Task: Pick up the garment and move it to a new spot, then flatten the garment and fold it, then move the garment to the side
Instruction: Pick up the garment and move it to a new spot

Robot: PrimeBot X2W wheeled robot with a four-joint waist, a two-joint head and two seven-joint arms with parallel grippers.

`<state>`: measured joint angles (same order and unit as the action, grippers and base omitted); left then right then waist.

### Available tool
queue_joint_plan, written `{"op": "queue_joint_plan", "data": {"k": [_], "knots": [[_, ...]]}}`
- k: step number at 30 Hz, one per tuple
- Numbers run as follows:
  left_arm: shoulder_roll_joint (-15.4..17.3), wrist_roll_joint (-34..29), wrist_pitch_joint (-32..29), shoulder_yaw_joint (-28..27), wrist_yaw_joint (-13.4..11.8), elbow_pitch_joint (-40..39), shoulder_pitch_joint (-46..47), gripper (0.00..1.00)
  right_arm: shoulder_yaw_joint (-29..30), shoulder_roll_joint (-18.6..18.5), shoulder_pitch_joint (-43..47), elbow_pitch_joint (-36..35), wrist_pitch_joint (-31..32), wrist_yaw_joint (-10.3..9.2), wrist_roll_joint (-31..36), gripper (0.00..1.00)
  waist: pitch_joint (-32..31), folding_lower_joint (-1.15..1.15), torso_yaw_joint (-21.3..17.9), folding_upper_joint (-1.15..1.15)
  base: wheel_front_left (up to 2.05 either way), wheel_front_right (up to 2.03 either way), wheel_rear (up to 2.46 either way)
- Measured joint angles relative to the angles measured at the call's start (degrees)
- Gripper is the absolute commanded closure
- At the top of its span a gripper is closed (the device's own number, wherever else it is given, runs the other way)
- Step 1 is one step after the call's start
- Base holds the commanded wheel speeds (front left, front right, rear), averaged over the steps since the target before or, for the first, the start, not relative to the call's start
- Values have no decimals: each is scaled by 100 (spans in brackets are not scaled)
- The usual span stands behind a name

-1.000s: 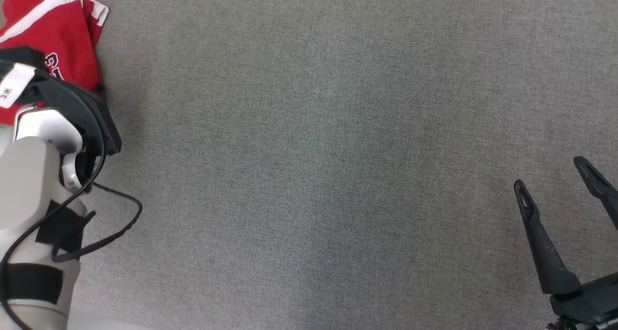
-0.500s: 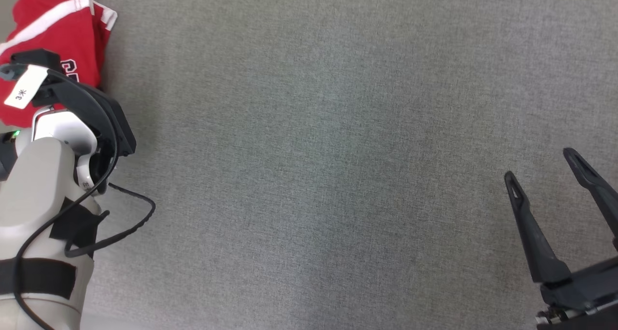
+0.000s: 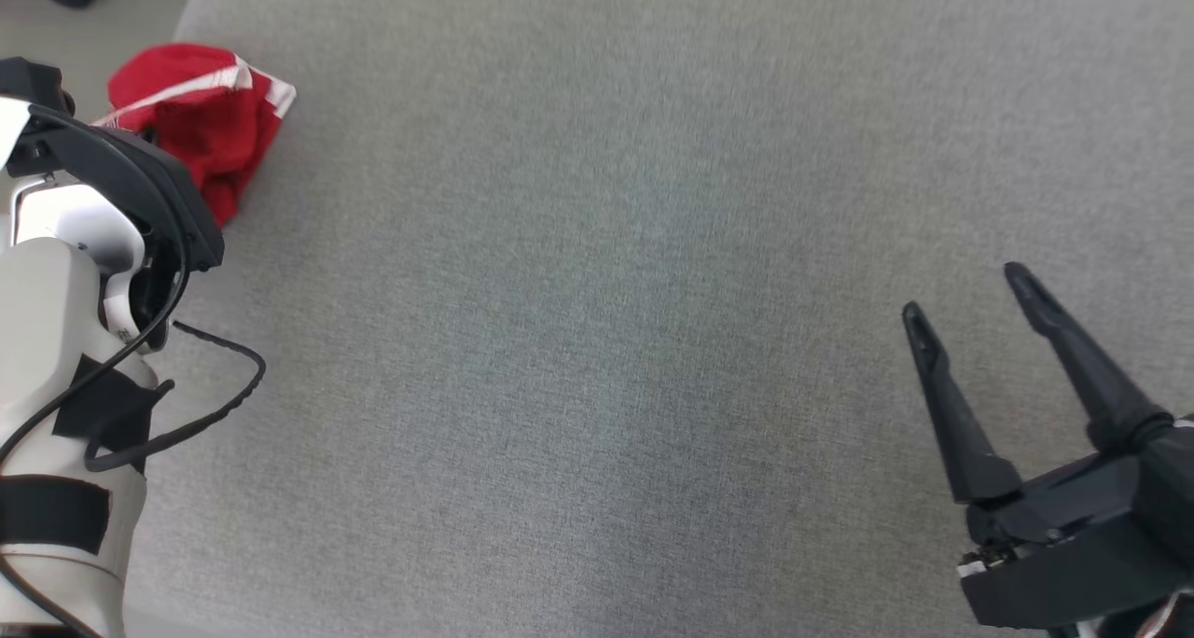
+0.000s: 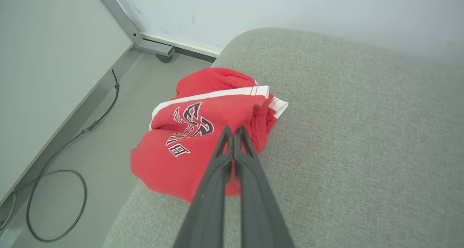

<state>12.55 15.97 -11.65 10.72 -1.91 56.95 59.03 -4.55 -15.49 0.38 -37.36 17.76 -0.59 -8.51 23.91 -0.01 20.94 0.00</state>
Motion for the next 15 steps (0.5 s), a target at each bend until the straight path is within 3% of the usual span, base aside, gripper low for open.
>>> {"op": "queue_joint_plan", "data": {"k": [5, 15], "knots": [[-48, 14, 207, 58, 200, 0, -9, 100, -176, 203, -120, 370, -250, 0, -114, 0, -391, 0, -22, 0, 0, 0, 0], [-502, -5, 485, 413, 555, 14, -297, 100, -389, 521, -157, 1005, -704, 0, -237, 0, -1217, -1, -88, -1, 0, 0, 0]]}}
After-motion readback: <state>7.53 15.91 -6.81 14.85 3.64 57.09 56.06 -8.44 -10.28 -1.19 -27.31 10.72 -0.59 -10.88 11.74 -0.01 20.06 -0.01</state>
